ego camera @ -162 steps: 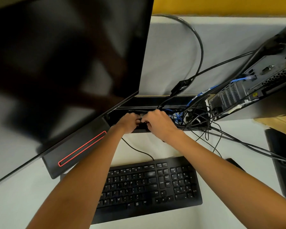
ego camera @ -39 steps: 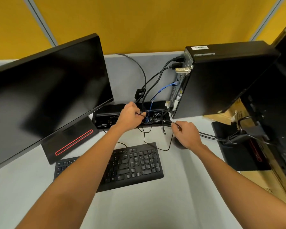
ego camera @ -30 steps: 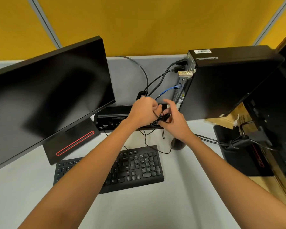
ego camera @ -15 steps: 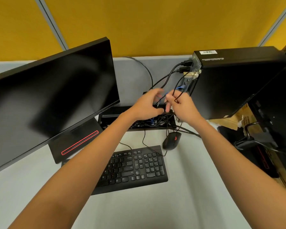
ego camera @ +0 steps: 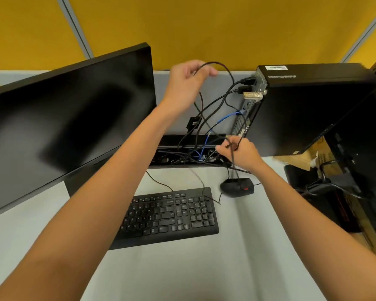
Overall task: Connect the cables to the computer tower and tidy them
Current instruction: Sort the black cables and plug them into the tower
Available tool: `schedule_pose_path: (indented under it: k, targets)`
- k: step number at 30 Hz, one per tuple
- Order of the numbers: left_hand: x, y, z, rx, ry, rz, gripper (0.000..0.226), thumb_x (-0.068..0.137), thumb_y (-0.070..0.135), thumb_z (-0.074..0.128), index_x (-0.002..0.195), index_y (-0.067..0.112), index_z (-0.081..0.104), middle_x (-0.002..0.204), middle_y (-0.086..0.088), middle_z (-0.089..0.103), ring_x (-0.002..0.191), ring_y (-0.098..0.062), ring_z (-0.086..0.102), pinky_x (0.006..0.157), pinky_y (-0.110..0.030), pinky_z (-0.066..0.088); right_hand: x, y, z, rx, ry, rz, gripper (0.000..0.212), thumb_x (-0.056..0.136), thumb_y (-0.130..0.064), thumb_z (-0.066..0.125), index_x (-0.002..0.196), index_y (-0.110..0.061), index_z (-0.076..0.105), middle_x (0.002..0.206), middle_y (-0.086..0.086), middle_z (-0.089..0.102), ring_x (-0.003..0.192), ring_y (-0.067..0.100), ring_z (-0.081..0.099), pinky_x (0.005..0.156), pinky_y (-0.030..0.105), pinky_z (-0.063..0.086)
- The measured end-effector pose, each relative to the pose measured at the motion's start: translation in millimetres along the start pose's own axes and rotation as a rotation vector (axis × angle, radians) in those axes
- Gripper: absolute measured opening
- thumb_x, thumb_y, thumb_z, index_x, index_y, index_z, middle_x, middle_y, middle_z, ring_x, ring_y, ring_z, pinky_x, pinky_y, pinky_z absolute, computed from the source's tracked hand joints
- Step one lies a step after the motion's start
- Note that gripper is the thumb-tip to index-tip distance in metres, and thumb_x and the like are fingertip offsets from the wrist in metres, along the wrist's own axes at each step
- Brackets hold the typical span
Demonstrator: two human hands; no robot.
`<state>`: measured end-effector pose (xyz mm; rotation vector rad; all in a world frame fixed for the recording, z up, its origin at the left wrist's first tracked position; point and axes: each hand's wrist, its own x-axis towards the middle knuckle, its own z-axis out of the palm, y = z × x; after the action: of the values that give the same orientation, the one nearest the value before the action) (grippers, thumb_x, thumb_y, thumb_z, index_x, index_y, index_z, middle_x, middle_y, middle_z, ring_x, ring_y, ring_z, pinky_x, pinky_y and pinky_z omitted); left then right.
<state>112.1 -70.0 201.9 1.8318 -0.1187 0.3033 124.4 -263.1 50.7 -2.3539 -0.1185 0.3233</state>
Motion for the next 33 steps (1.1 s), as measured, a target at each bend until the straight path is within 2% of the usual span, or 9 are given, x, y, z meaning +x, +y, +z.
schedule_pose_path:
  k: [4, 8, 14, 18, 20, 22, 25, 29, 33]
  targets:
    - [0, -4, 8, 0.082, -0.127, 0.024, 0.020, 0.097, 0.009, 0.049, 0.091, 0.003, 0.066, 0.042, 0.014, 0.041, 0.036, 0.000, 0.028, 0.041, -0.011, 0.020, -5, -2, 21, 0.195, -0.173, -0.151, 0.038, 0.084, -0.036, 0.071, 0.120, -0.033, 0.059, 0.112, -0.001, 0.058, 0.104, 0.011, 0.057, 0.090, 0.028, 0.047]
    - [-7, -40, 9, 0.230, -0.166, 0.003, 0.023, 0.097, 0.016, 0.050, 0.089, 0.004, 0.069, 0.050, 0.003, 0.035, 0.039, -0.003, 0.026, 0.043, -0.017, 0.020, -6, -10, 23, 0.280, -0.356, -0.048, 0.026, 0.096, -0.018, 0.056, 0.121, -0.026, 0.059, 0.102, -0.003, 0.057, 0.088, 0.003, 0.056, 0.076, 0.013, 0.044]
    - [-13, -58, 5, 0.328, -0.252, -0.030, 0.029, 0.098, 0.025, 0.049, 0.086, 0.010, 0.071, 0.055, -0.003, 0.046, 0.045, -0.005, 0.037, 0.051, -0.022, 0.032, -1, -36, 11, 0.064, -0.030, 0.164, 0.057, 0.079, -0.028, 0.076, 0.122, -0.012, 0.041, 0.112, 0.006, 0.043, 0.097, 0.020, 0.048, 0.077, 0.030, 0.039]
    - [-9, -49, 5, 0.321, -0.283, 0.003, 0.034, 0.097, 0.025, 0.051, 0.073, 0.007, 0.066, 0.053, -0.001, 0.049, 0.047, -0.006, 0.040, 0.051, -0.021, 0.033, -14, -84, -2, 0.167, 0.336, -0.179, 0.068, 0.074, -0.019, 0.076, 0.125, -0.014, 0.030, 0.123, 0.005, 0.034, 0.106, 0.019, 0.043, 0.079, 0.029, 0.041]
    - [-7, -43, 2, 0.331, -0.332, 0.025, 0.036, 0.097, 0.023, 0.051, 0.069, 0.003, 0.061, 0.056, -0.004, 0.053, 0.050, -0.007, 0.043, 0.053, -0.021, 0.035, -16, -102, -11, 0.158, 0.247, -0.381, 0.053, 0.080, -0.013, 0.067, 0.124, -0.016, 0.037, 0.117, 0.005, 0.042, 0.102, 0.016, 0.048, 0.078, 0.028, 0.046]
    - [-5, -37, -6, 0.365, -0.357, 0.053, 0.038, 0.097, 0.025, 0.051, 0.067, 0.003, 0.059, 0.056, -0.006, 0.051, 0.051, -0.010, 0.041, 0.053, -0.023, 0.033, -12, -108, -22, 0.081, 0.151, -0.457, 0.008, 0.093, -0.012, 0.051, 0.101, -0.013, 0.054, 0.089, 0.003, 0.059, 0.079, 0.016, 0.055, 0.070, 0.036, 0.047]
    - [-8, -39, -31, 0.393, -0.406, 0.015, 0.039, 0.096, 0.031, 0.053, 0.066, 0.007, 0.056, 0.054, -0.002, 0.048, 0.051, -0.009, 0.040, 0.053, -0.019, 0.033, -1, -89, -34, -0.093, 0.175, -0.454, 0.030, 0.101, -0.019, 0.038, 0.076, -0.012, 0.053, 0.060, -0.002, 0.050, 0.057, 0.017, 0.046, 0.060, 0.035, 0.041]
    - [-32, -84, -77, 0.500, -0.497, -0.184, 0.034, 0.096, 0.031, 0.054, 0.074, 0.005, 0.063, 0.065, -0.004, 0.062, 0.061, -0.007, 0.053, 0.069, -0.023, 0.044, 5, -45, -40, -0.300, 0.255, -0.274, 0.029, 0.099, -0.020, 0.036, 0.074, -0.012, 0.047, 0.064, 0.005, 0.050, 0.065, 0.031, 0.051, 0.063, 0.041, 0.045]
    - [-58, -115, -86, 0.554, -0.481, -0.280, 0.027, 0.095, 0.020, 0.050, 0.076, 0.012, 0.067, 0.073, 0.000, 0.066, 0.069, -0.008, 0.056, 0.073, -0.025, 0.041, -10, -40, -25, -0.485, 0.102, -0.130, 0.014, 0.091, -0.007, 0.042, 0.087, -0.015, 0.053, 0.086, 0.010, 0.060, 0.091, 0.037, 0.058, 0.077, 0.040, 0.042]
